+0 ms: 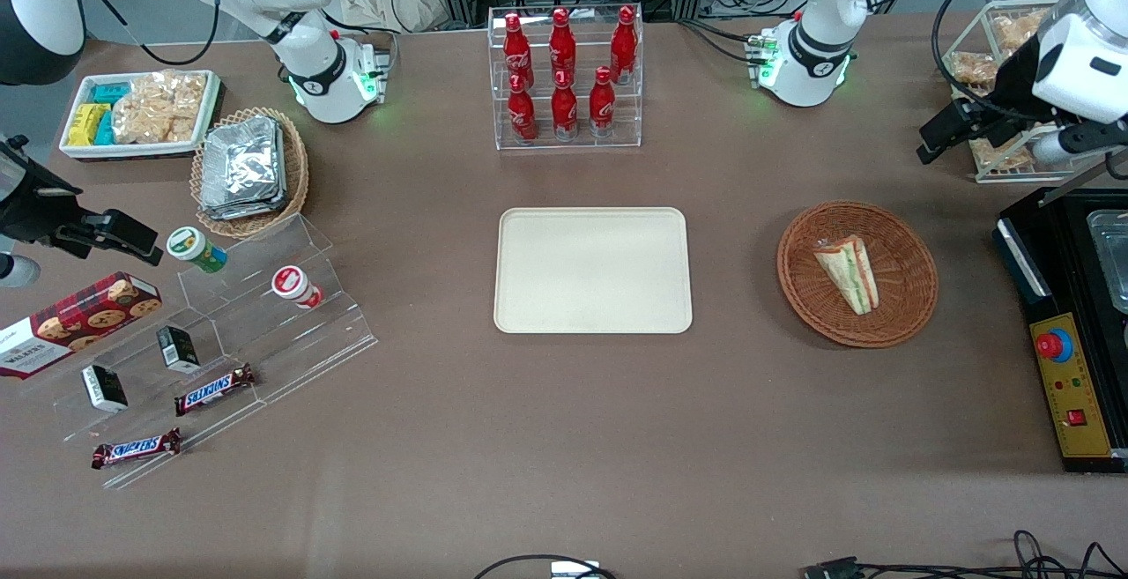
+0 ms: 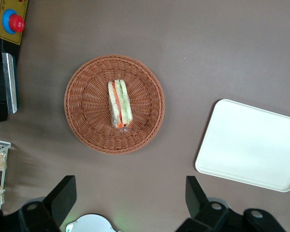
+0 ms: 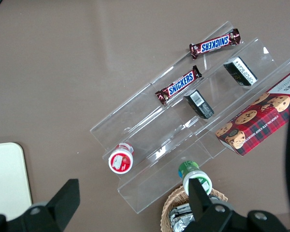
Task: Place sandwich from basket to tray
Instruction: 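Move the left gripper down over the wrapped sandwich in the wicker basket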
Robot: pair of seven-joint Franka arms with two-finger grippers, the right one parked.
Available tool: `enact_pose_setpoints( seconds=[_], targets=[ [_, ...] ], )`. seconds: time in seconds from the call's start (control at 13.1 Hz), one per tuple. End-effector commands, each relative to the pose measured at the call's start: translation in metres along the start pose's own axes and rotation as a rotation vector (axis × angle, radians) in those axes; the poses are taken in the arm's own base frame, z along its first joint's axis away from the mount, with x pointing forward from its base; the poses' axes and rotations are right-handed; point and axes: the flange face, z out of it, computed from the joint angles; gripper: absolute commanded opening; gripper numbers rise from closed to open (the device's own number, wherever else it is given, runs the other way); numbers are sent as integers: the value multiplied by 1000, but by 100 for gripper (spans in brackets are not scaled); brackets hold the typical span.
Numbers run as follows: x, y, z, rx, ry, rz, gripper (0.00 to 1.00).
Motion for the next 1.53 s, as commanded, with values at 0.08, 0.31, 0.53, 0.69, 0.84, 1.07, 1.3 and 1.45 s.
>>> enact_pose_setpoints(
  seconds=[0.08,0.31,0.53,0.69,0.84,1.07,1.3,1.45],
  targets=[
    [11,2,-14,8,-35,17,100],
    [14,-4,-13,63,-20,57,100],
    [23,-2,2,64,-26,48,100],
    [24,-4,32,47,20,44,100],
    [28,-5,67,53,8,44,100],
    [29,-11,147,50,23,38,100],
    [20,-31,236,34,75,15,100],
    [18,-34,270,33,64,15,100]
  ],
)
